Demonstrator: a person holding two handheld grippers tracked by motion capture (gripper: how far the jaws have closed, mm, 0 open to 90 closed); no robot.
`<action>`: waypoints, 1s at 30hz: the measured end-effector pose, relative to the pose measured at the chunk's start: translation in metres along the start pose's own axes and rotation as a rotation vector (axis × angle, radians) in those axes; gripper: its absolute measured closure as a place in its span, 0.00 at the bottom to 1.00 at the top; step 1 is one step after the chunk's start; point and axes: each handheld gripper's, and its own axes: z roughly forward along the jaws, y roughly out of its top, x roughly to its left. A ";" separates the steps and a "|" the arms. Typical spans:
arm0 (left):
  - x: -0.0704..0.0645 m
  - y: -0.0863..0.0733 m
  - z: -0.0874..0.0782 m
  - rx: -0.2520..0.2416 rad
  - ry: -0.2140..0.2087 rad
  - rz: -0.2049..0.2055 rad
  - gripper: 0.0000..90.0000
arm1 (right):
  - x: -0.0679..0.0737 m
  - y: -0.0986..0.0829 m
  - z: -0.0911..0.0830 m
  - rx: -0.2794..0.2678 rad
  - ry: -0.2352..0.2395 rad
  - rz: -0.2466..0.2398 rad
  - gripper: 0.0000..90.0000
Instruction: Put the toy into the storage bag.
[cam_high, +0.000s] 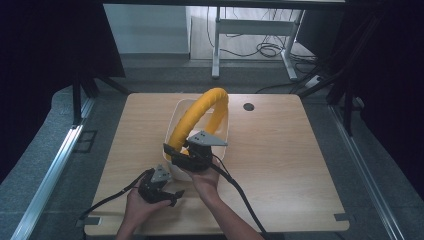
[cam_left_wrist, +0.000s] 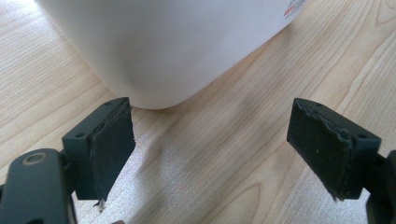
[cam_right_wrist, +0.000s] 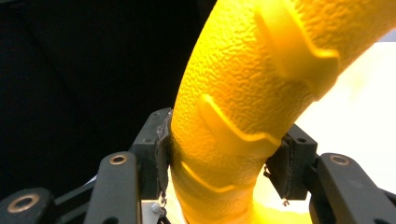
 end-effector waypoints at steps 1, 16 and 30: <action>0.000 0.000 0.000 0.000 0.000 0.000 0.17 | 0.000 0.000 0.000 0.000 0.000 0.000 0.52; 0.000 0.000 0.001 0.005 0.001 0.003 0.17 | -0.006 0.006 -0.022 -0.053 -0.004 0.016 0.31; 0.001 0.000 -0.004 0.001 0.012 0.008 0.17 | -0.030 0.011 -0.062 -0.083 -0.009 -0.003 0.33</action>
